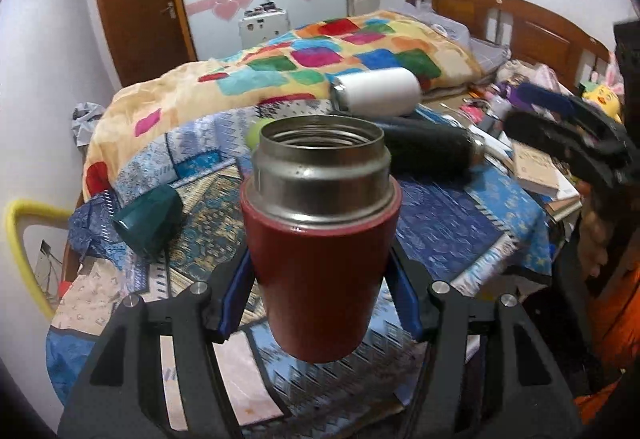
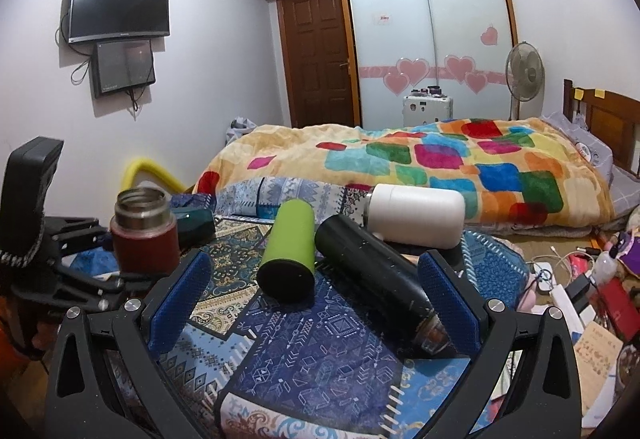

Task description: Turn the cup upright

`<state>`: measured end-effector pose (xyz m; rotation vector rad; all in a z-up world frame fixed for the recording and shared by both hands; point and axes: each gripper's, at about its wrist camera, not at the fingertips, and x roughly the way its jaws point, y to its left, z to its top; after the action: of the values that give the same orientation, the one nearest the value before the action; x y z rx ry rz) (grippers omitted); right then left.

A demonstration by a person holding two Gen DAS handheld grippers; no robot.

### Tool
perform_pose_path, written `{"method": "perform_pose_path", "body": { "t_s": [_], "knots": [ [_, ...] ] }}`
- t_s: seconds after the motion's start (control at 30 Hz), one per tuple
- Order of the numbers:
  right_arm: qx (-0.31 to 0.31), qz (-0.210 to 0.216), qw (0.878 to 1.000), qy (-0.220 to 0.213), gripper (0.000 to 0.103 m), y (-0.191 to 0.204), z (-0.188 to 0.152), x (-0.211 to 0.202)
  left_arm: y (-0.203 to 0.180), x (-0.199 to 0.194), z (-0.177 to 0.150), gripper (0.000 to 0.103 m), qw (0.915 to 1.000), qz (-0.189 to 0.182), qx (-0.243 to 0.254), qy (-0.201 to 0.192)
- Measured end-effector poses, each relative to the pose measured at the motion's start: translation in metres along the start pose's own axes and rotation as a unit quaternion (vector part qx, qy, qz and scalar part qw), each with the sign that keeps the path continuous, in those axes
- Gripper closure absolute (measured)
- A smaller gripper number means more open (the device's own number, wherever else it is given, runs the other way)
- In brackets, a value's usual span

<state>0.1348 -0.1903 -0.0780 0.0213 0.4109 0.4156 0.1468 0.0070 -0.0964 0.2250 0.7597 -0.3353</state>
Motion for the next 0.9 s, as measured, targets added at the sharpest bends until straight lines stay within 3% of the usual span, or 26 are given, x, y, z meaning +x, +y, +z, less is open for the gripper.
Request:
{"method": "perform_pose_path", "body": {
  "t_s": [0.3, 0.67, 0.9],
  "knots": [
    [0.002, -0.008, 1.0, 0.002, 0.0, -0.006, -0.009, -0.007, -0.026, 0.032, -0.009, 0.041, 0.9979, -0.044, 0.006, 0.048],
    [-0.029, -0.03, 0.999, 0.029, 0.0, -0.007, -0.031, 0.002, -0.047, 0.061, 0.008, 0.041, 0.9959, -0.081, 0.012, 0.037],
    [-0.023, -0.038, 0.998, 0.054, 0.0, -0.016, -0.043, 0.012, -0.051, 0.083, 0.003, 0.041, 0.9929, -0.101, 0.009, 0.063]
  ]
}}
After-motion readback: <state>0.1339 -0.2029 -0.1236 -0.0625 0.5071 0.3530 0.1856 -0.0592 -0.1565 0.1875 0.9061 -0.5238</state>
